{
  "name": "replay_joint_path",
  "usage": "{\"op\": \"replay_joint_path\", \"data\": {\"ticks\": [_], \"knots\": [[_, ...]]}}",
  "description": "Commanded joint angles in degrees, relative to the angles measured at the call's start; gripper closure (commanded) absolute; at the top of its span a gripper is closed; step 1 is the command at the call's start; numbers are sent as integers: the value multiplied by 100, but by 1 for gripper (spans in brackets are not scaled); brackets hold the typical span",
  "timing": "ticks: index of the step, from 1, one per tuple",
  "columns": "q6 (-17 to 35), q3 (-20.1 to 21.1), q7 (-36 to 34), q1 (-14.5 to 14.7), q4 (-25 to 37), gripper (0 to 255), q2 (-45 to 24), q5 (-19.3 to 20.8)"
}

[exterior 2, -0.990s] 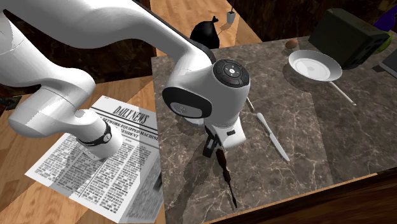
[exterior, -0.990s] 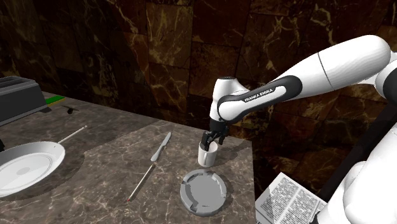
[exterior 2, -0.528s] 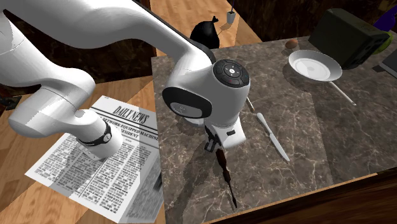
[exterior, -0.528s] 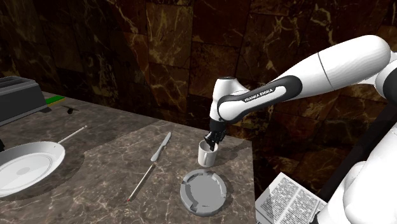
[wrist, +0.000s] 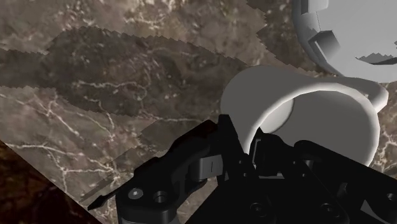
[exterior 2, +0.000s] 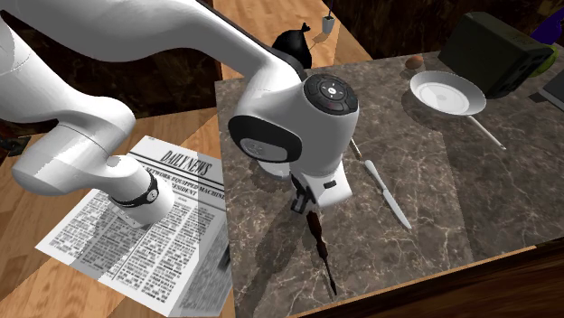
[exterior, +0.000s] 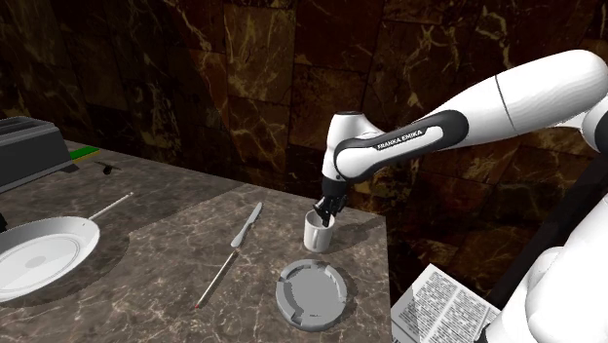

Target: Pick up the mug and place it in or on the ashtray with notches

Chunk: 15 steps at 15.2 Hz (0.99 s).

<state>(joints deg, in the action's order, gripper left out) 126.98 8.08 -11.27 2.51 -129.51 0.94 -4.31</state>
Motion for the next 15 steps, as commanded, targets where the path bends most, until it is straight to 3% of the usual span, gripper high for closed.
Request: {"op": "replay_joint_path", "data": {"ticks": [1,15], "knots": [[-145,4,-13,5,65,255,82,-7],[-1221,-19,-34,-8,698,255,528,-27]]}}
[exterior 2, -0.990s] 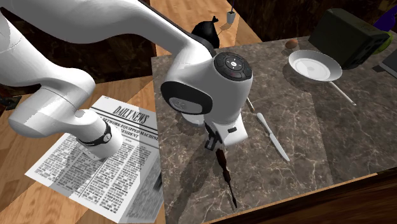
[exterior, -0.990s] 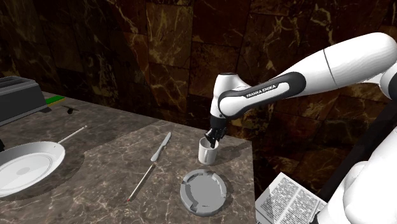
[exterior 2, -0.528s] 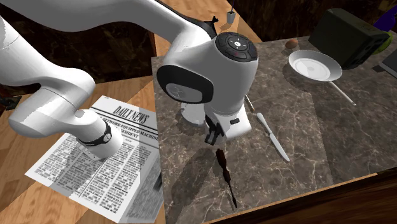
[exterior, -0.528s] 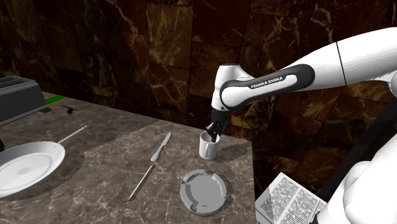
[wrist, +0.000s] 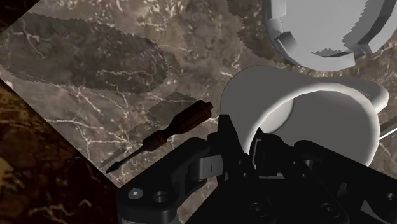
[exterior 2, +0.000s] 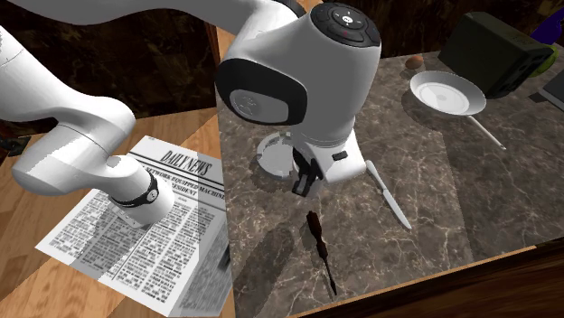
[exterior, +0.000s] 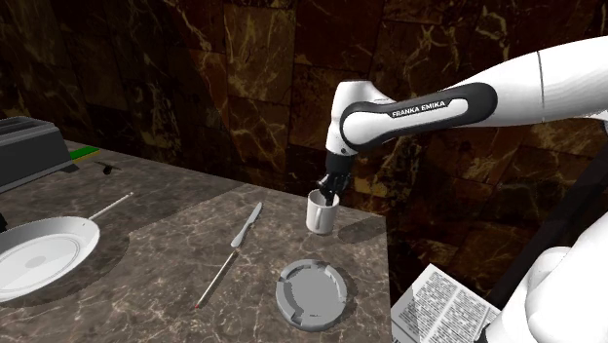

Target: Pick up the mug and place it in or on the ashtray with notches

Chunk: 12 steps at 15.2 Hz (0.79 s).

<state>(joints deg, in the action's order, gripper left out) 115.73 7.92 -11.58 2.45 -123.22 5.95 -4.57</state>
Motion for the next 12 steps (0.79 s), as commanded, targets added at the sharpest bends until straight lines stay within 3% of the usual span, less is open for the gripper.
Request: {"op": "replay_joint_path", "data": {"ticks": [1,12], "knots": [[-112,-3,-2,-1,78,255,33,-1],[-291,776,-1223,665,-747,255,1158,-437]]}}
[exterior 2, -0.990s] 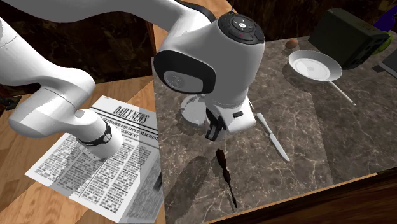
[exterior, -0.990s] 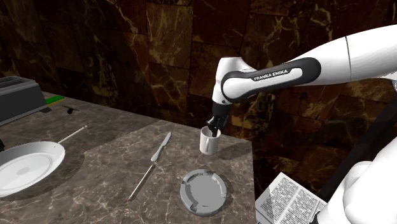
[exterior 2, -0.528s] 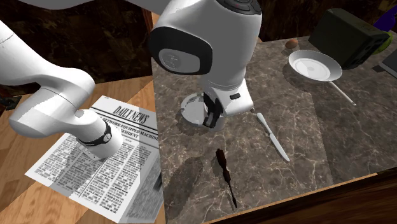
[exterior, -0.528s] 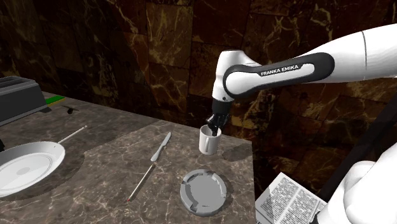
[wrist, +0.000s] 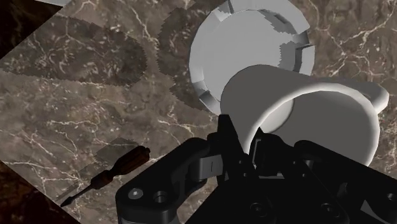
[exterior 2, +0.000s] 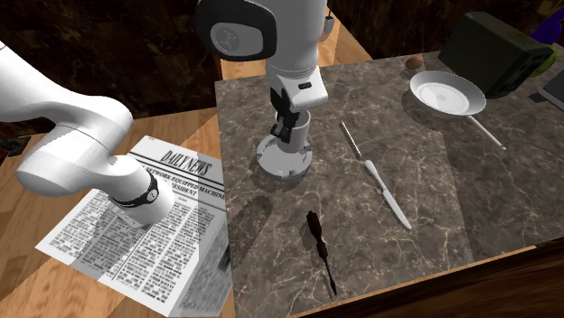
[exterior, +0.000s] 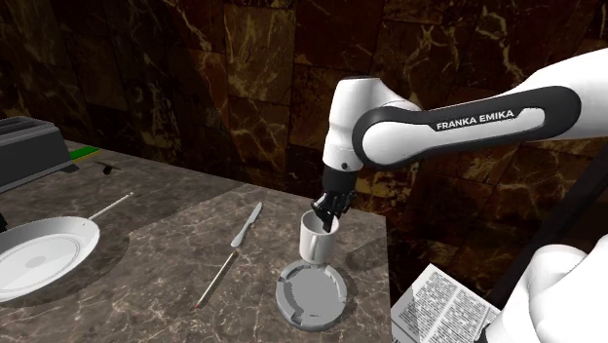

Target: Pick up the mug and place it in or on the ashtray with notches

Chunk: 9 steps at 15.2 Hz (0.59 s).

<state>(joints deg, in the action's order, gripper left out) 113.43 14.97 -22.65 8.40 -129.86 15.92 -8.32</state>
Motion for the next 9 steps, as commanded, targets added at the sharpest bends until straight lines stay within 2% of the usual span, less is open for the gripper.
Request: {"op": "replay_joint_path", "data": {"ticks": [1,3,9], "knots": [[-86,150,-236,134,-119,255,236,-110],[-132,301,-461,252,-167,255,359,-197],[352,353,-448,260,-514,255,220,-210]]}}
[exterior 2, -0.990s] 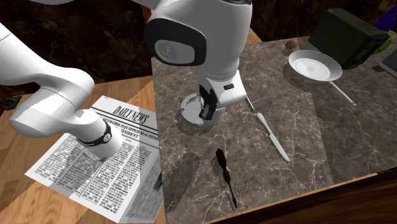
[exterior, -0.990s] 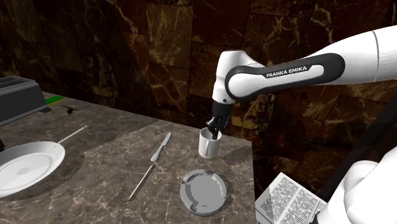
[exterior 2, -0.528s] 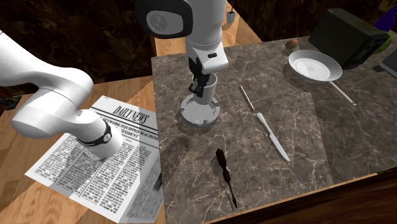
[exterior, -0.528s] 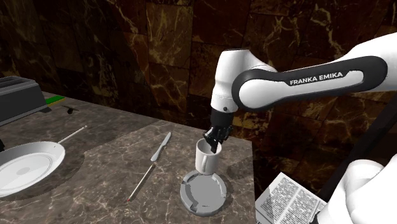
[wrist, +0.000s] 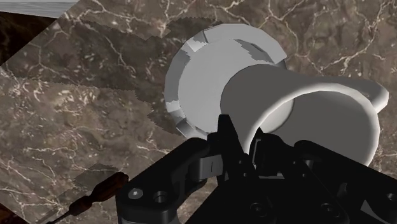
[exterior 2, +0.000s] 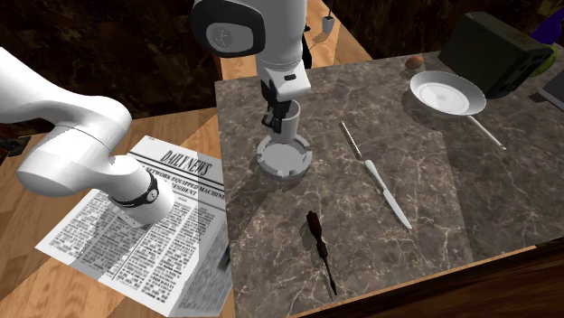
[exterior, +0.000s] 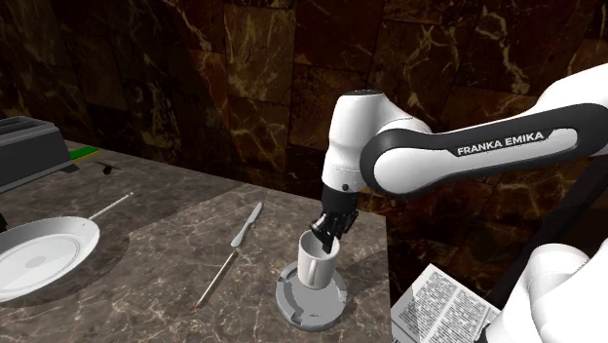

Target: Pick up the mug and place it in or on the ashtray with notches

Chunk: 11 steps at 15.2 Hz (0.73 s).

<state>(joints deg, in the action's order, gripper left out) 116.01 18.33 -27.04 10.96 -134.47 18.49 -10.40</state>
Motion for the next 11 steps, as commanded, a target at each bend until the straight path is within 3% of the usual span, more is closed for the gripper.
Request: {"op": "replay_joint_path", "data": {"ticks": [1,11], "knots": [[176,26,-7,5,-106,255,-65,-3],[1013,118,-9,6,-581,255,-434,10]]}}
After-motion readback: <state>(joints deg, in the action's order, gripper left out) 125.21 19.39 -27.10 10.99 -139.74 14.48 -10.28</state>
